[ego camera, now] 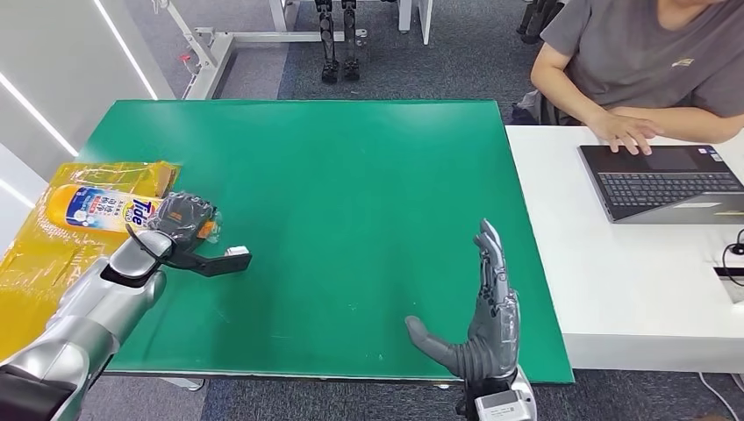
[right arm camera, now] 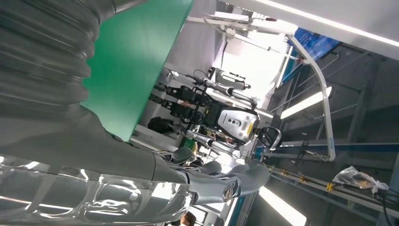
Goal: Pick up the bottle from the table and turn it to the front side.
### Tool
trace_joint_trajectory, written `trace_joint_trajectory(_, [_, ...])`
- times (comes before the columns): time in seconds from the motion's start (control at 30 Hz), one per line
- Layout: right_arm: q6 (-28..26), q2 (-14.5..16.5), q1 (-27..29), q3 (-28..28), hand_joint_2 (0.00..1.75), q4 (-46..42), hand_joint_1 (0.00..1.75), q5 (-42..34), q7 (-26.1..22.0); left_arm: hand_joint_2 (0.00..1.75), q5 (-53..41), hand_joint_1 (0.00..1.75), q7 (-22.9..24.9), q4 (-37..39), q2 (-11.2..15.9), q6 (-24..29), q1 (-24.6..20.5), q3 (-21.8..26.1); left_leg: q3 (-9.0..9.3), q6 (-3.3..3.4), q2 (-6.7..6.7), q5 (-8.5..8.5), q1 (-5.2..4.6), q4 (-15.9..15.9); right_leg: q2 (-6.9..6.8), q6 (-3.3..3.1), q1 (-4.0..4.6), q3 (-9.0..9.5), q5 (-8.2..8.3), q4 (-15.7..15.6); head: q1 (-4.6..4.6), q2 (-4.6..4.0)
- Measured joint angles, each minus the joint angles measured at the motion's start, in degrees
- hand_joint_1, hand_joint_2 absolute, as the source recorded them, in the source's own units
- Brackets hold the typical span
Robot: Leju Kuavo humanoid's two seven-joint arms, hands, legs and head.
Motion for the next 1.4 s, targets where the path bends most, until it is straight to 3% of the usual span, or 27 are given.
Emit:
trace_joint_trajectory(0.5, [1.67,-0.04,-0.08,0.02,1.75,0.02,0.0,-0.15,0.01,1.75,-0.09,1.75,0.85,2.75,2.02,0.68,2.36,-0.69,0.05,-0.07,-0.01,0.05,0.01,-0.03,0.0,-0.01,0.0,0.03,0.0,0.03,0.0,0.0])
trace_joint_trajectory(1.07, [3.9,-0.04,-0.48,0.02,1.75,0.43,0.0,0.43,0.01,1.75,-3.17,1.75,1.86,3.04,1.37,4.01,5.7,-1.99,0.01,-0.07,-0.08,0.04,-0.01,-0.03,-0.11,0.0,-0.01,0.04,-0.01,0.01,0.0,0.0])
trace_joint_trajectory(1.1, [3.92,-0.04,-0.49,0.02,1.75,0.44,0.0,0.46,0.01,1.75,-3.22,1.67,1.86,3.04,1.23,4.15,5.73,-2.0,0.01,-0.07,-0.1,0.04,-0.01,-0.03,-0.13,-0.01,-0.01,0.05,-0.01,0.01,-0.01,0.0])
trace_joint_trajectory(1.13, [3.93,-0.04,-0.5,0.02,1.75,0.45,0.0,0.49,0.01,1.75,-3.22,1.43,1.86,3.04,1.03,4.15,5.73,-2.0,0.02,-0.07,-0.11,0.05,-0.01,-0.03,-0.14,-0.01,-0.01,0.05,-0.01,0.01,-0.01,0.0])
trace_joint_trajectory(1.23, [3.92,-0.04,-0.57,0.02,1.75,0.46,0.0,0.6,0.01,1.75,-2.92,0.2,1.74,3.05,0.35,3.63,5.6,-2.0,0.04,-0.07,-0.17,0.05,-0.01,-0.03,-0.21,-0.01,-0.01,0.09,-0.01,0.01,0.0,0.0])
trace_joint_trajectory(1.27, [3.92,-0.04,-0.61,0.02,1.75,0.47,0.0,0.64,0.01,1.75,-2.73,0.0,1.61,3.05,0.11,3.31,5.52,-2.0,0.04,-0.07,-0.19,0.05,-0.01,-0.03,-0.23,-0.01,-0.01,0.1,-0.01,0.01,0.0,0.0])
trace_joint_trajectory(1.4, [3.79,-0.04,-0.7,-0.05,1.75,0.64,0.0,0.75,0.01,1.75,-2.08,0.0,1.27,3.06,-0.69,2.41,5.07,-2.0,0.05,-0.07,-0.21,0.06,-0.01,-0.03,-0.24,-0.01,-0.01,0.12,-0.01,0.01,0.01,0.0])
